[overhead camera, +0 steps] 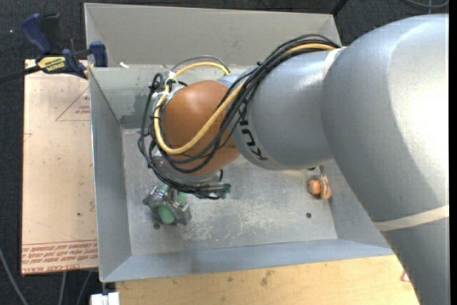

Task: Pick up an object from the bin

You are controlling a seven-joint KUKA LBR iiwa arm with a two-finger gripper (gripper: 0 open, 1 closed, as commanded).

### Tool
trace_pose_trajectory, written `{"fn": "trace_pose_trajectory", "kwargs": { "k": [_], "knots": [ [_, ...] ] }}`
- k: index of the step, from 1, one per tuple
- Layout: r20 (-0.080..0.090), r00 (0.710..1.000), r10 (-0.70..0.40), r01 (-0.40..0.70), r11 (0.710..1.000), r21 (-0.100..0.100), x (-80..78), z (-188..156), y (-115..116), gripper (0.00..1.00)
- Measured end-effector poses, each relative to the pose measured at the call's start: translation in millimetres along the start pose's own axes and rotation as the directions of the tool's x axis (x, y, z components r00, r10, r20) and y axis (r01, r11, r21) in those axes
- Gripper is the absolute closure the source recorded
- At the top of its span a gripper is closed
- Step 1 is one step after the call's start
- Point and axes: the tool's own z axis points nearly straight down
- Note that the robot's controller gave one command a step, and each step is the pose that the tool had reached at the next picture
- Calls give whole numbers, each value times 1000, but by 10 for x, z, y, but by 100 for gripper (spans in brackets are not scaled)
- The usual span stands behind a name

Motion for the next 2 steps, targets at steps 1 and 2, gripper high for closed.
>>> {"fn": "trace_pose_trajectory", "kwargs": {
  "k": [1, 2],
  "knots": [
    [0, 1000, 0, 0, 1000, 0, 0, 0, 0, 100],
    [-4, 1000, 0, 0, 1000, -2, 9, -31, 7, 100]
  ]
}}
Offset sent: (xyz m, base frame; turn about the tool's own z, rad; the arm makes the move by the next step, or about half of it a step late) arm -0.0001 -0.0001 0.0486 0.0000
